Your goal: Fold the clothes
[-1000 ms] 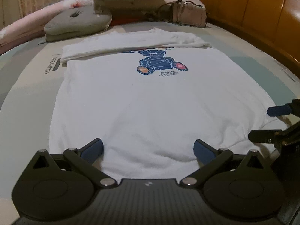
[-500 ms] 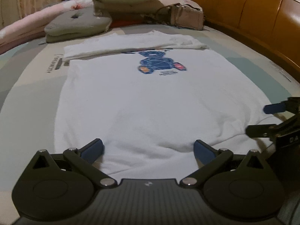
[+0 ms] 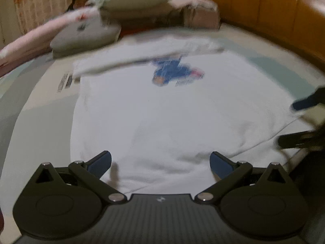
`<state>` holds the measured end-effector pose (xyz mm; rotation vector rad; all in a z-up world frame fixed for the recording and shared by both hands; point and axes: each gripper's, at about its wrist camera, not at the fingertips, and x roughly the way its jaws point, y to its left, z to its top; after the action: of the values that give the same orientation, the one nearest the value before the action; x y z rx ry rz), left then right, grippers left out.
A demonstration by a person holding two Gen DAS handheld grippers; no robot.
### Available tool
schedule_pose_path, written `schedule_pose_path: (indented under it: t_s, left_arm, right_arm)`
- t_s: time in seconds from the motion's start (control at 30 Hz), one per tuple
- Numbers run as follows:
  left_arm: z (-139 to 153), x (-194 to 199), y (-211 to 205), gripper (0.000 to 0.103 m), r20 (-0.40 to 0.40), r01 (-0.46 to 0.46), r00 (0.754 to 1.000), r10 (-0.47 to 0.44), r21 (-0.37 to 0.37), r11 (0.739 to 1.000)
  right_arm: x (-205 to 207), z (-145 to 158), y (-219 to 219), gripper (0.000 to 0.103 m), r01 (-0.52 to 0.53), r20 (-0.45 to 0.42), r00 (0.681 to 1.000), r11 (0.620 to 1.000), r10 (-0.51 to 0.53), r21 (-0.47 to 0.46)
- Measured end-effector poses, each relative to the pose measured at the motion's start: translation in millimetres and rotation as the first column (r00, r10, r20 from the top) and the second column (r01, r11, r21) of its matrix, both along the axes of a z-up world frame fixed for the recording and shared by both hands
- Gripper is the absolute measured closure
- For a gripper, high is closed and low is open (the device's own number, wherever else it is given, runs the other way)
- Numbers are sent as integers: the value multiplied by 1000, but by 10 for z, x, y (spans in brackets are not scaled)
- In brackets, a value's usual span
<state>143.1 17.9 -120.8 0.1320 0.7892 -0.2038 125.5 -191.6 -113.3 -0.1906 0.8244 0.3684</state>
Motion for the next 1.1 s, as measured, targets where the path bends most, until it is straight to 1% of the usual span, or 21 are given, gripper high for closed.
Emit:
schedule_pose_path:
  t_s: [0.03,0.07,0.23,0.37,0.43,0.57,0.63,0.67,0.73,0.83,0.87,0.93,1.03,1.1]
  left_arm:
    - [-11,46,58,0,-9,-18,1000,17,-39,999]
    - [-8,85,88,0,-16,-31,999,31,-48,998]
    - [40,179,70,0,-18,-28,999,28,9,1000]
    - [105,121,10,1,-1,12,1000,-12,43,999]
    - [162,70,0,1,16,38,999,-39,44,998]
    - [301,-73,-7,1,72,88,993,-91,52,995]
    - [351,-145,6,1,93,126,987,-130,46,991]
    - [368,-183,20,1,101,157,982,-160,35,987]
    - [392,-263,42,1,118,209,971,-210,16,978]
    - [397,-345,45,1,126,247,961,-248,25,969]
    - [397,-371,44,1,127,258,957,-260,31,966]
    - [409,-428,57,1,129,294,947,-295,23,956]
    - [439,-509,117,1,143,327,936,-321,-20,945]
    - [435,-542,135,1,139,325,937,-320,-13,946]
  right_arm:
    - [-38,19,23,0,-31,14,999,999,32,-4]
    - [-76,39,45,0,-61,28,998,998,61,-9]
    - [-148,80,186,0,-178,56,982,983,181,-52]
    - [-183,72,356,0,-248,67,965,965,254,-81]
    - [-192,41,445,0,-268,61,960,959,274,-88]
    - [-217,-18,626,0,-303,57,949,946,311,-112]
    - [-242,-44,721,0,-311,67,944,939,323,-144]
    - [-263,-63,778,0,-307,74,943,936,323,-174]
    - [-324,-96,877,0,-299,114,937,925,331,-236]
    - [-385,-55,957,0,-304,158,923,916,352,-263]
    - [-388,-59,985,0,-311,161,918,909,363,-279]
    - [-376,-87,1053,0,-339,139,908,888,395,-310]
    - [-349,-91,1078,0,-365,134,900,885,415,-291]
    - [-345,-75,1078,0,-343,157,904,894,398,-288]
